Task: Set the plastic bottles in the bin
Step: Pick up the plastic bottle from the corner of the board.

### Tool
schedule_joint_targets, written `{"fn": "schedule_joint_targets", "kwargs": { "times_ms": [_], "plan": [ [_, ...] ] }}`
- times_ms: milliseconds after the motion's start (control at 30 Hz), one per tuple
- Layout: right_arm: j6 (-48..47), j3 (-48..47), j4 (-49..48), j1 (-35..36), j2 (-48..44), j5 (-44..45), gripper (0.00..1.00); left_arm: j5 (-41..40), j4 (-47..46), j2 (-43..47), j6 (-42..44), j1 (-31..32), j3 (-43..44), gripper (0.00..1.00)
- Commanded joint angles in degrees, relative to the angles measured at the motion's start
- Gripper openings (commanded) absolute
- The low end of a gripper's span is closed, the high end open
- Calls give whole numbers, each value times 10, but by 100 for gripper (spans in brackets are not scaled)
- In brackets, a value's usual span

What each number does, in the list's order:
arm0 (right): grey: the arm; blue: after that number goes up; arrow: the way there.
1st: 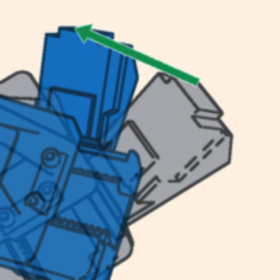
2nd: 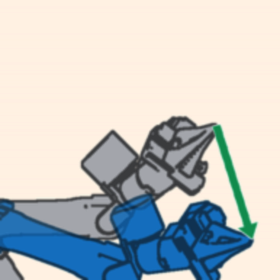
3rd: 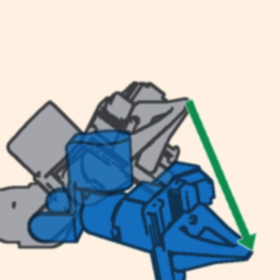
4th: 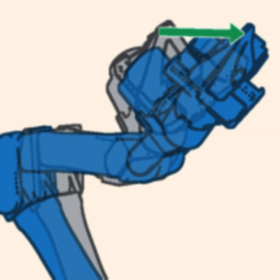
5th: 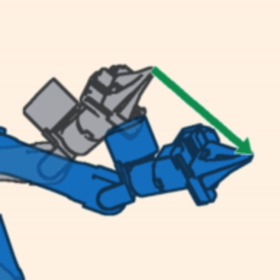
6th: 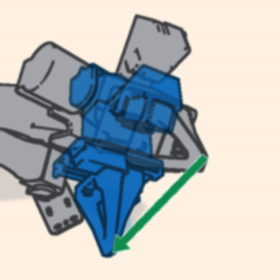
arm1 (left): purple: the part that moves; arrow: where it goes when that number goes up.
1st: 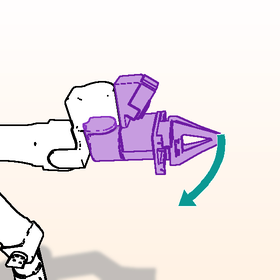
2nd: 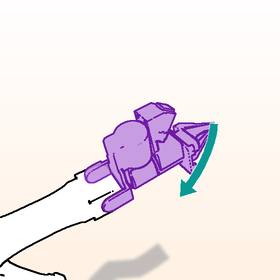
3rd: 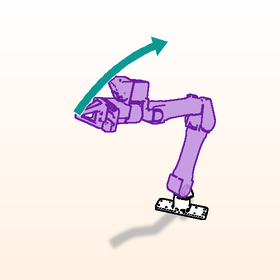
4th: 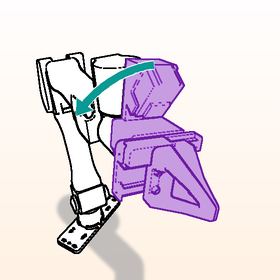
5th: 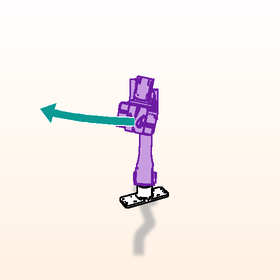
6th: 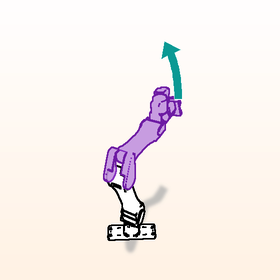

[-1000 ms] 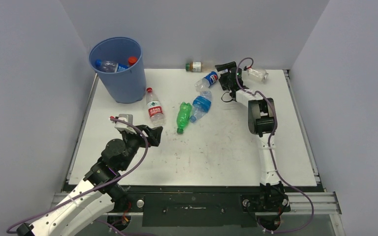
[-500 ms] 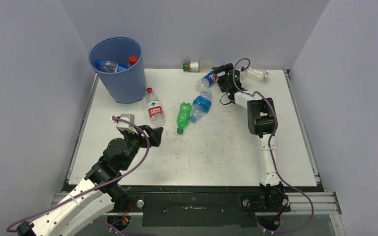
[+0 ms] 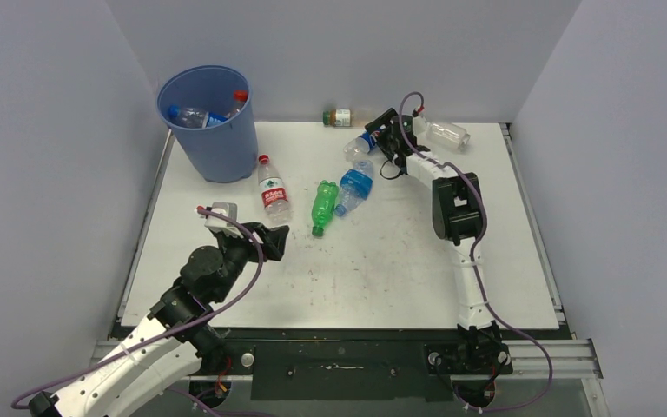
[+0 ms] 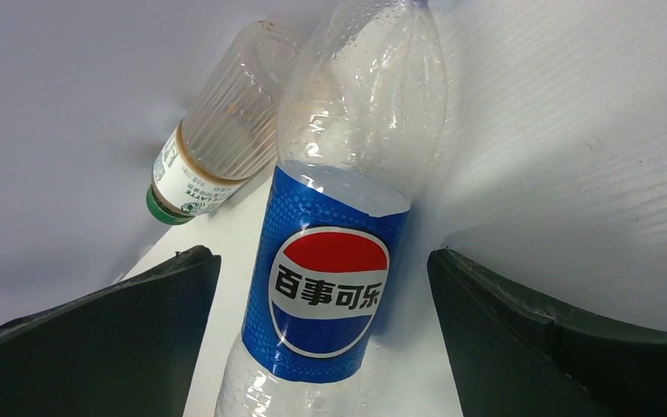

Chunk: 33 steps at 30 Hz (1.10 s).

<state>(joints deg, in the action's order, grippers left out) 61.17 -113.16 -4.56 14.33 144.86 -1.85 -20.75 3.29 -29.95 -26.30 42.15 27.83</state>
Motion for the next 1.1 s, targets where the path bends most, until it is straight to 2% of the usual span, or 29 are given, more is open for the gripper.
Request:
{"fn": "schedule_joint_targets", "kwargs": {
  "times_ms": [0, 33, 333, 500, 600, 800, 1067],
  "plan": [
    [-33, -10, 151, 7, 60, 5, 97, 3, -14, 10, 4, 6, 12, 90],
    [-32, -9, 149, 8, 63, -1, 99, 2, -13, 12, 4, 6, 12, 90],
    [-20, 17, 119, 7, 68, -41, 58, -4, -11, 19, 7, 14, 12, 90],
    [-20, 52, 88, 3, 34, -48, 44, -11, -9, 25, 9, 17, 12, 90],
    [-12, 87, 53, -1, -2, -50, 39, -15, -9, 28, 13, 18, 13, 90],
    [50, 220, -146, -17, -115, -73, 36, -29, -3, 38, 22, 20, 17, 90],
    [39, 359, -289, -23, -293, -100, 34, -50, -3, 61, 39, 22, 24, 90]
  ]
}}
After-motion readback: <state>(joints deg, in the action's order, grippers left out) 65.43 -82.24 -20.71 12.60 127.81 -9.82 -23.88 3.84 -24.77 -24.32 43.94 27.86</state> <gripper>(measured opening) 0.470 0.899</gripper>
